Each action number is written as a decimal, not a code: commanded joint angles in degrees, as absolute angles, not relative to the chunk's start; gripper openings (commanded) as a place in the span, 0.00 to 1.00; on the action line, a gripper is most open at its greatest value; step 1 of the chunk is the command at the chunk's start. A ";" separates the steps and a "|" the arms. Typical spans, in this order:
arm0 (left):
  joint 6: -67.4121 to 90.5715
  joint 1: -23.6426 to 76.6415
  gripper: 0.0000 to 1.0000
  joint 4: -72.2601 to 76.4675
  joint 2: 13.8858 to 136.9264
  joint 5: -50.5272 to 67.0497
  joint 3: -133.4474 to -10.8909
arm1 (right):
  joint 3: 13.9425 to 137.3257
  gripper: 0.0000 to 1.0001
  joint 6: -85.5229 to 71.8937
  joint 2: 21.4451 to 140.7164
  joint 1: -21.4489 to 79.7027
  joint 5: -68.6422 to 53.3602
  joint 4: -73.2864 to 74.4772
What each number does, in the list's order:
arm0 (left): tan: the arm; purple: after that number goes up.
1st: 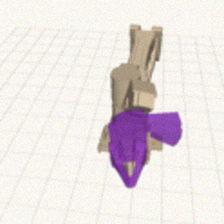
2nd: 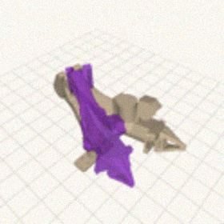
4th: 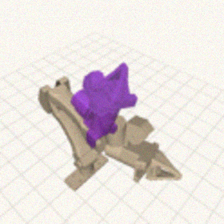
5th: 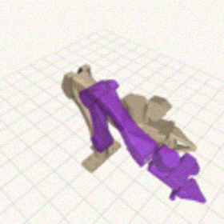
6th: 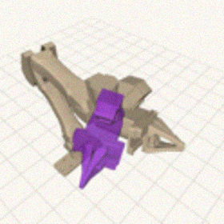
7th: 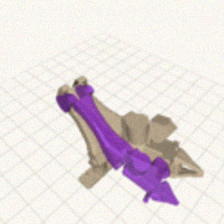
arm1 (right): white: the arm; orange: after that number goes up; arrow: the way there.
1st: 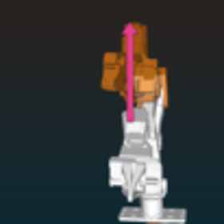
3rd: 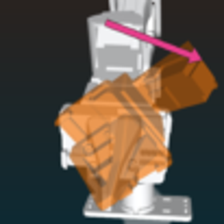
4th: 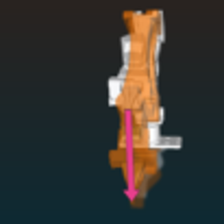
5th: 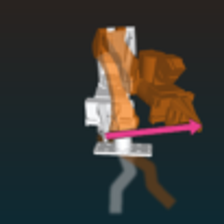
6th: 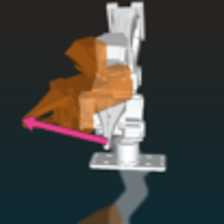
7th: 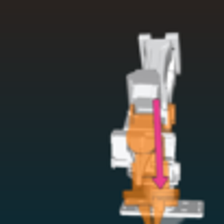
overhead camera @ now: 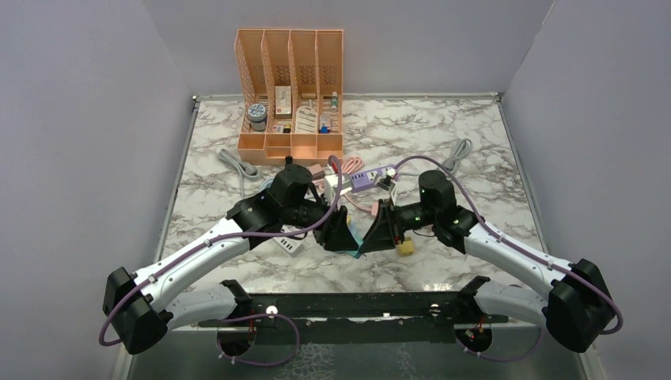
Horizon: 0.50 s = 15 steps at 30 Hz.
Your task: Insert the plug
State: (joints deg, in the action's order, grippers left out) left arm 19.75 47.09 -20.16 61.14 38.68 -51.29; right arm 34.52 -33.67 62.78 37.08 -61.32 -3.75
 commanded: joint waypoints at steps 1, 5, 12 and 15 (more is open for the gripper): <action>18.74 46.98 0.54 -20.30 61.44 43.71 -50.77 | 35.26 0.13 -35.65 62.93 37.44 -63.27 -9.55; 18.50 46.94 0.50 -20.09 61.35 44.45 -50.84 | 34.81 0.13 -36.88 63.23 37.44 -63.86 -12.11; 16.21 46.96 0.00 -20.26 61.86 44.39 -52.06 | 34.94 0.19 -36.62 63.12 37.44 -63.35 -11.09; 13.18 46.93 0.00 -21.18 61.73 42.26 -52.74 | 35.97 0.46 -34.90 61.78 37.44 -58.52 -6.54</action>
